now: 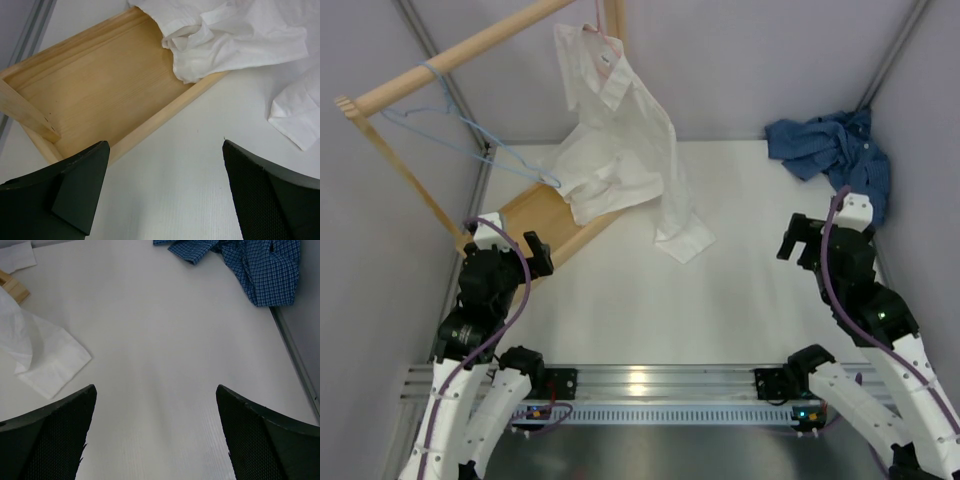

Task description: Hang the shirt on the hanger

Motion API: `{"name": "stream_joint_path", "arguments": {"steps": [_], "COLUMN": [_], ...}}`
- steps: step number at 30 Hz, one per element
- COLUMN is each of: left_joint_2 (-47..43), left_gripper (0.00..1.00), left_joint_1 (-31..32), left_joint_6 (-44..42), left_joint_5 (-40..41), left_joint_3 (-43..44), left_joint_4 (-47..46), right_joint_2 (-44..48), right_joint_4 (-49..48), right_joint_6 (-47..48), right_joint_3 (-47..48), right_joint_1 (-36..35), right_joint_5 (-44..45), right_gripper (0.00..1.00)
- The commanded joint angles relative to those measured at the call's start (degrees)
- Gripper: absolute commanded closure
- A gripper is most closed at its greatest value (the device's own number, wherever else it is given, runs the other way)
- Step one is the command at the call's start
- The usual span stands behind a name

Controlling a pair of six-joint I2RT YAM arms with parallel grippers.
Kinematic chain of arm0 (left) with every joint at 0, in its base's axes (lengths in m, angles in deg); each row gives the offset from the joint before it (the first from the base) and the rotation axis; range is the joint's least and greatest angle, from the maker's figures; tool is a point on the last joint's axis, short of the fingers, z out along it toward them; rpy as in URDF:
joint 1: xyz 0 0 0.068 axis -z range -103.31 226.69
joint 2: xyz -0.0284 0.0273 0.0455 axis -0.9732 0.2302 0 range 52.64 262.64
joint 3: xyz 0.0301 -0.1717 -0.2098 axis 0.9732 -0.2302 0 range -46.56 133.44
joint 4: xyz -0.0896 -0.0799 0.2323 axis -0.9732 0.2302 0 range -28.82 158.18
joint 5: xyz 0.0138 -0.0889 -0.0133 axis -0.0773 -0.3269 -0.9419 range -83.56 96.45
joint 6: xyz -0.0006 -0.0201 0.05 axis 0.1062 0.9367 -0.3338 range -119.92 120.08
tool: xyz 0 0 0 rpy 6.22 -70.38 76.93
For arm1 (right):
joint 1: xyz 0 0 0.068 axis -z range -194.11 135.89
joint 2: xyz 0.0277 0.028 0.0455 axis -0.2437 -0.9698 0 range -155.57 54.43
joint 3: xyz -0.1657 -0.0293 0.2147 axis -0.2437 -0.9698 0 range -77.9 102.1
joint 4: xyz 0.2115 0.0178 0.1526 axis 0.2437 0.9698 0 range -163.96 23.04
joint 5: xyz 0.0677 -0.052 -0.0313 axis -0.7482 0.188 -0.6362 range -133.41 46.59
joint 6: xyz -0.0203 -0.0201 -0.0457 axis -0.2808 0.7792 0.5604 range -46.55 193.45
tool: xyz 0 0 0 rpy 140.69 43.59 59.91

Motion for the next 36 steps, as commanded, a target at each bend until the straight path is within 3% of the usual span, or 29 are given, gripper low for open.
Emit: {"name": "stream_joint_path", "arguments": {"steps": [1,8,10,12,17,24,28,32,35,36], "left_joint_2": [-0.4,-0.6,-0.7,-0.7,-1.4,-1.5,-1.6,-1.6,-1.7,-1.8], "left_gripper": [0.02,0.02,0.02,0.02,0.02,0.02,0.02,0.02,0.02,0.02], "left_joint_1": [-0.1,-0.2,-0.2,-0.2,-0.2,0.3,0.8,0.7,0.6,0.6], "left_joint_6": [-0.1,0.3,0.3,0.3,0.3,0.2,0.1,-0.1,-0.1,-0.1], "left_joint_5": [-0.5,-1.2,-2.1,-2.7,-4.5,-7.1,-8.0,-9.2,-9.5,-9.8], "left_joint_3": [-0.3,-0.3,-0.3,-0.2,-0.2,-0.2,-0.2,-0.2,-0.1,-0.1], "left_joint_4": [-3.3,-3.3,-3.3,-3.3,-3.3,-3.3,-3.3,-3.3,-3.3,-3.3], "right_joint_2": [-0.8,-8.0,-17.5,-28.9,-51.6,-90.4,-103.8,-114.2,-116.2,-115.8], "right_joint_4": [-5.3,-23.2,-25.2,-26.6,-29.7,-18.0,-19.5,-19.5,-22.2,-23.6], "right_joint_6": [-1.0,-2.4,-4.3,-6.1,-4.3,-8.7,-7.9,-9.1,-11.2,-11.3], "right_joint_3": [-0.9,-6.3,-1.8,2.4,20.0,58.4,71.9,80.1,82.7,82.0], "right_joint_1": [-0.2,0.1,3.8,11.0,19.4,32.4,35.9,37.7,38.4,38.3], "right_joint_5": [0.0,3.2,2.8,-3.4,2.7,-9.4,-22.9,-22.9,-28.4,-29.6], "right_gripper": [0.0,0.01,0.01,0.01,0.01,0.0,0.01,0.02,0.29,0.6]}}
